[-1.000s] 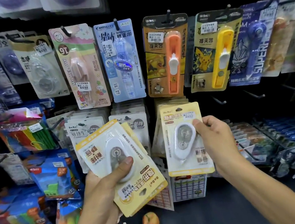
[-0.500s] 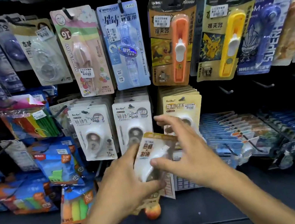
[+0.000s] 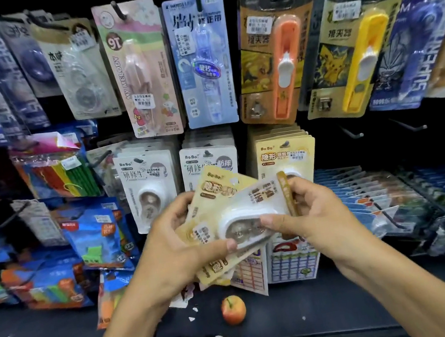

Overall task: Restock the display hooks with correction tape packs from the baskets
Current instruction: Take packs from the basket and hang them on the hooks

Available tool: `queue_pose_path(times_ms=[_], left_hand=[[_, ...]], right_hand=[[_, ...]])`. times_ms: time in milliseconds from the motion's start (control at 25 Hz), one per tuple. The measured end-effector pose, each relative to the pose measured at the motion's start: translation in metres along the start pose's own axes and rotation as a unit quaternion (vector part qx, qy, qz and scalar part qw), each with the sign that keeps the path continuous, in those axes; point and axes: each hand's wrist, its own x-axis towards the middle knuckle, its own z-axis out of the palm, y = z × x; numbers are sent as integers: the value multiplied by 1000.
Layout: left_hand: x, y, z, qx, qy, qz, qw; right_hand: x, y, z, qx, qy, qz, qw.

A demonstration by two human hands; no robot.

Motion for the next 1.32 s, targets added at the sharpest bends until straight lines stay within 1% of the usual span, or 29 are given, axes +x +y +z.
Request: queue_pose_path(times_ms=[40, 80, 160, 200, 280, 320, 400, 440, 480, 560, 600, 640, 680, 800, 920, 1040, 1120, 1200, 1320], left_hand=[[1, 0, 1, -41, 27, 4, 999], [1, 0, 2, -76, 44, 1, 996], [0, 1, 4, -99, 36, -1, 994], [-1, 2, 3, -88, 18, 5, 996], [-2, 3, 2, -65, -13, 13, 998], [-3, 3, 3, -66, -17, 12, 998], [-1, 2, 5, -104, 3, 0, 995], [1, -1, 3, -151, 28, -17, 988], [4, -3, 2, -204, 56, -33, 977], [9, -7, -5, -273, 112, -54, 954], [11, -8, -8, -284, 135, -60, 947], [12, -8, -9, -289, 152, -59, 944], [11, -7, -9, -287, 160, -55, 943], [7, -4, -5, -262, 146, -41, 953], [4, -3, -1, -250, 133, -29, 959], [3, -2, 7, -236, 128, -34, 963], [4, -2, 11, -228, 136, -40, 963], [4, -2, 11, -222, 145, -44, 963], [6, -4, 10, -214, 152, -42, 964]], right_hand=[[-1, -5, -5, -2, -17, 43, 999], [0, -10, -12, -34, -61, 83, 994], [-5, -20, -22, -122, -160, 117, 973], [-6, -22, -26, -131, -182, 113, 968], [-8, -22, -25, -91, -173, 107, 975], [-10, -21, -23, -96, -177, 101, 974], [-11, -17, -19, -156, -193, 78, 966], [-9, -15, -18, -158, -172, 66, 970], [-6, -13, -19, -140, -120, 57, 981], [-3, -8, -24, -54, 30, 66, 996], [-4, -3, -27, -15, 100, 82, 992], [-8, 2, -26, -4, 154, 102, 983], [-15, 9, -25, -15, 186, 121, 975], [-33, 28, -19, -31, 210, 136, 968], [-37, 22, -22, -3, 230, 105, 968], [-45, 17, -21, -5, 184, 55, 981], [-50, 20, -16, 16, 173, 42, 984], [-48, 24, -12, 39, 190, 47, 980], [-33, 23, -10, 57, 207, 79, 973]])
